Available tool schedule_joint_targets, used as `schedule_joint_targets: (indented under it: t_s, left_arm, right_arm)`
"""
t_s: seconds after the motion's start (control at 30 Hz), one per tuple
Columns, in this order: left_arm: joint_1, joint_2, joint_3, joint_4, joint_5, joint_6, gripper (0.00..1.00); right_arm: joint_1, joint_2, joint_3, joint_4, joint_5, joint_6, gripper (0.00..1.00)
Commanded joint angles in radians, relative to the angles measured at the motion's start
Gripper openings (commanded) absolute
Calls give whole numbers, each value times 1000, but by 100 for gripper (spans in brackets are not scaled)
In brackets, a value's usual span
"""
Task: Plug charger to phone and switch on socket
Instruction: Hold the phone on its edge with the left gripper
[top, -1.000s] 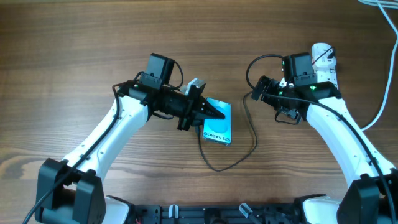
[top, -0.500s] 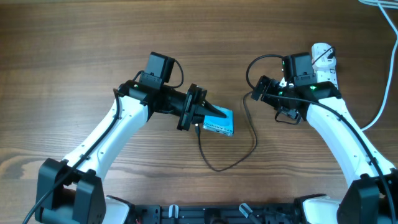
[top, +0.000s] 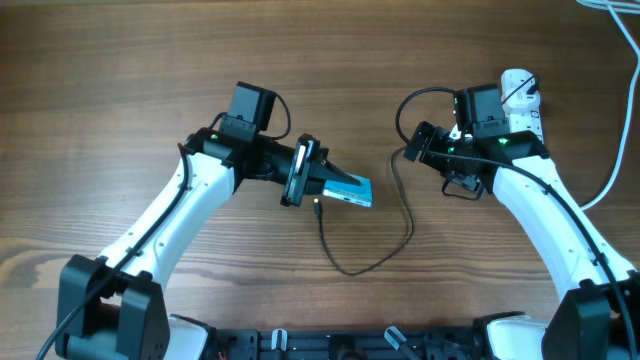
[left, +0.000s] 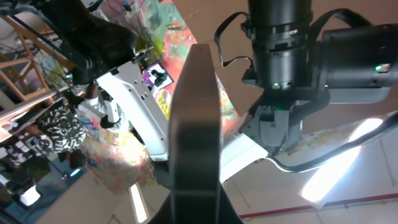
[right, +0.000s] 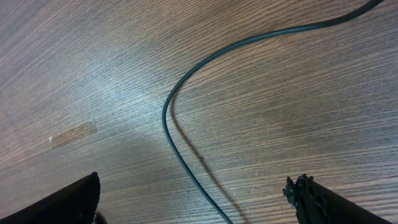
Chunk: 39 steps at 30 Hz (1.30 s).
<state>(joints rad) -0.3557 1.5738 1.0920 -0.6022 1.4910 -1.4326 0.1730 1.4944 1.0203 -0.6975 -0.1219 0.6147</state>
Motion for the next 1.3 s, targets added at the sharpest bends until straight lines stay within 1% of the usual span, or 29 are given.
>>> schedule_joint_targets:
  t_s: [0.0, 0.2, 0.23, 0.63, 1.13, 1.27]
  left_arm:
    - [14, -3, 4, 2, 50, -15, 4]
    - [14, -3, 4, 1, 50, -16, 4]
    - [14, -3, 4, 1, 50, -21, 4]
    - [14, -3, 4, 2, 27, -50, 4]
    - [6, -3, 4, 1, 30, -37, 4]
    - [6, -3, 4, 1, 5, -38, 4]
  right_arm:
    - [0, 5, 0, 5, 23, -12, 100]
    - [0, 5, 0, 5, 23, -11, 100]
    - [0, 5, 0, 5, 22, -12, 98]
    - [0, 5, 0, 5, 22, -11, 100]
    - [0, 5, 0, 5, 23, -11, 100]
    - [0, 5, 0, 5, 22, -11, 100]
